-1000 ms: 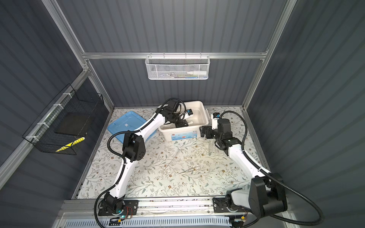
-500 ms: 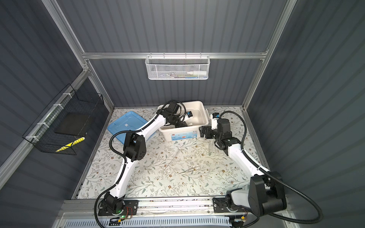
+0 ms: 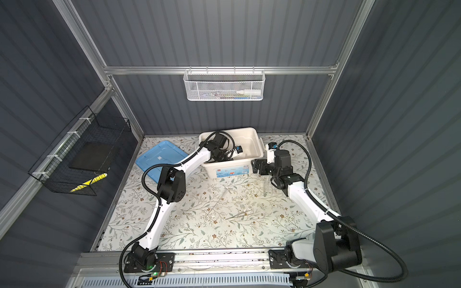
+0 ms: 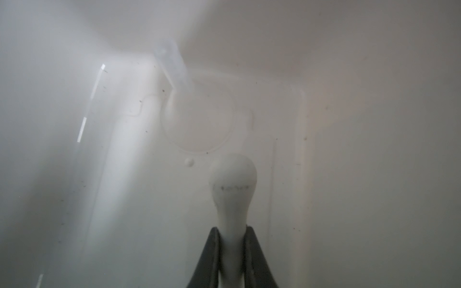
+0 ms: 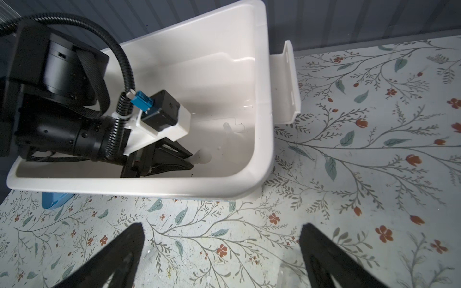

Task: Organize the chemistry lab equipment
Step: 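Open the left gripper to release the pestle inside the bin, then raise the left gripper out of the bin and move it to the test-tube brush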

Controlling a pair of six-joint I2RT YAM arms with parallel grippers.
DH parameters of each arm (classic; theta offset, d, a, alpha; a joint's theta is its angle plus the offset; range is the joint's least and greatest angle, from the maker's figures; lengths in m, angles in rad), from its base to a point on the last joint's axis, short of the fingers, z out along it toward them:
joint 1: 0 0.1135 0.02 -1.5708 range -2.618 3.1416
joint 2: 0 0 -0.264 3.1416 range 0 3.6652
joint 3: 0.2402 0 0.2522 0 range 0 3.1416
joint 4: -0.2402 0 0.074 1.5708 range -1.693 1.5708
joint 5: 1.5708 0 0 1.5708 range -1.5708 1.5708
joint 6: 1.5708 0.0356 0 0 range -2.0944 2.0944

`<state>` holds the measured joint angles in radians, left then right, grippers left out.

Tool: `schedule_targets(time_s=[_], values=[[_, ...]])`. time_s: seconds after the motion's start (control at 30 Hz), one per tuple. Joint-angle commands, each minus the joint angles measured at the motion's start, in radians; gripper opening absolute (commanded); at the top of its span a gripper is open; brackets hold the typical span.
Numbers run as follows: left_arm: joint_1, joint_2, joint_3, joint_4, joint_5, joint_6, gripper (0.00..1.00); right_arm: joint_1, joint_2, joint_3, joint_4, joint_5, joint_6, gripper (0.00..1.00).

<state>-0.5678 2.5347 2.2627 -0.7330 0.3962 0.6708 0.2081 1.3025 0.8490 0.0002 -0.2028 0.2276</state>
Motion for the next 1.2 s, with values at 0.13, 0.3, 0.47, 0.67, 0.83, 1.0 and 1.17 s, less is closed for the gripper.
schedule_targets(time_s=[0.13,0.3,0.47,0.67,0.83,1.0,1.17], values=[[0.006,-0.019,-0.025,-0.017,0.018,-0.002,0.22,-0.006,-0.008,-0.010,0.007,-0.012,0.003,0.99],[0.005,-0.045,-0.031,-0.002,0.029,-0.018,0.35,-0.005,-0.031,-0.016,0.000,-0.009,0.006,0.99],[0.005,-0.103,-0.075,0.033,0.048,-0.036,0.53,-0.005,-0.059,-0.031,0.002,-0.008,0.012,0.99],[0.004,-0.175,-0.128,0.103,0.076,-0.079,0.74,-0.006,-0.097,-0.044,-0.006,-0.006,0.020,0.99],[0.003,-0.227,-0.152,0.159,0.057,-0.109,0.90,-0.006,-0.131,-0.051,-0.012,-0.017,0.011,0.99],[0.003,-0.289,-0.195,0.254,-0.002,-0.140,0.99,-0.006,-0.158,-0.047,-0.026,-0.054,-0.008,0.99],[0.002,-0.371,-0.256,0.360,-0.083,-0.201,1.00,-0.006,-0.176,-0.052,-0.031,-0.060,-0.010,0.99]])
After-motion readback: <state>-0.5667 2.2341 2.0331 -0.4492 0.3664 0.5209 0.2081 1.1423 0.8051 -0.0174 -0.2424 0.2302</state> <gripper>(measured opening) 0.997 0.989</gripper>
